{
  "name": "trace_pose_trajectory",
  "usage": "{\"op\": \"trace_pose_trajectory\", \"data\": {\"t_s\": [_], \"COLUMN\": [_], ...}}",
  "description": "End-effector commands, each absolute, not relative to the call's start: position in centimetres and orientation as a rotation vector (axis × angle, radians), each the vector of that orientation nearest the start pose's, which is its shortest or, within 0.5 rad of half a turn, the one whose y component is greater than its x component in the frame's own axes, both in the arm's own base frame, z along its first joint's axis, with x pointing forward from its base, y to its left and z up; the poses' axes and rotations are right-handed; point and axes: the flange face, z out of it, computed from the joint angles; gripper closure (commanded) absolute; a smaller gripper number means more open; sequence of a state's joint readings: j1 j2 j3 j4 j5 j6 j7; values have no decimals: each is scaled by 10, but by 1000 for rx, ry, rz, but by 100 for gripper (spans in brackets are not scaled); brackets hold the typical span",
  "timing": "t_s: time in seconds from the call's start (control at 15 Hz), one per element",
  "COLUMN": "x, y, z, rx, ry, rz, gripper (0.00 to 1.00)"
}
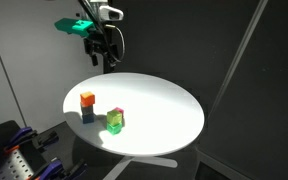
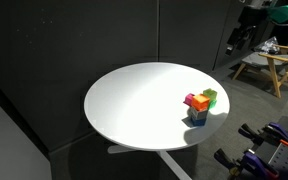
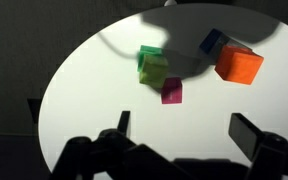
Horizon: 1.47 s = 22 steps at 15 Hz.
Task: Put the orange block on top of the light green block
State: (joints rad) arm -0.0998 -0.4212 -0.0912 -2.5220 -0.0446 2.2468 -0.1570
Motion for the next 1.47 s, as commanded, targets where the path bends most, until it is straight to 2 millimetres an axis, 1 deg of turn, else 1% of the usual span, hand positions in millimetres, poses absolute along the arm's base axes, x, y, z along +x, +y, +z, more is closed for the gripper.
{"op": "trace_pose_trajectory", "data": {"t_s": [0.0,0.27,0.47,0.93,1.13,1.4], "x": [415,422,426,437,443,450], "y": [-65,-49,-36,0,17,29], "z": [425,410,398,370,353,327], "rx": [-3165,-3158,-3156,-3176,-3189,-3200], "ry": [102,254,305,279,251,222], "rz": [-208,-141,-97,-40,-35,-35], "gripper": [0,0,0,0,0,0]}}
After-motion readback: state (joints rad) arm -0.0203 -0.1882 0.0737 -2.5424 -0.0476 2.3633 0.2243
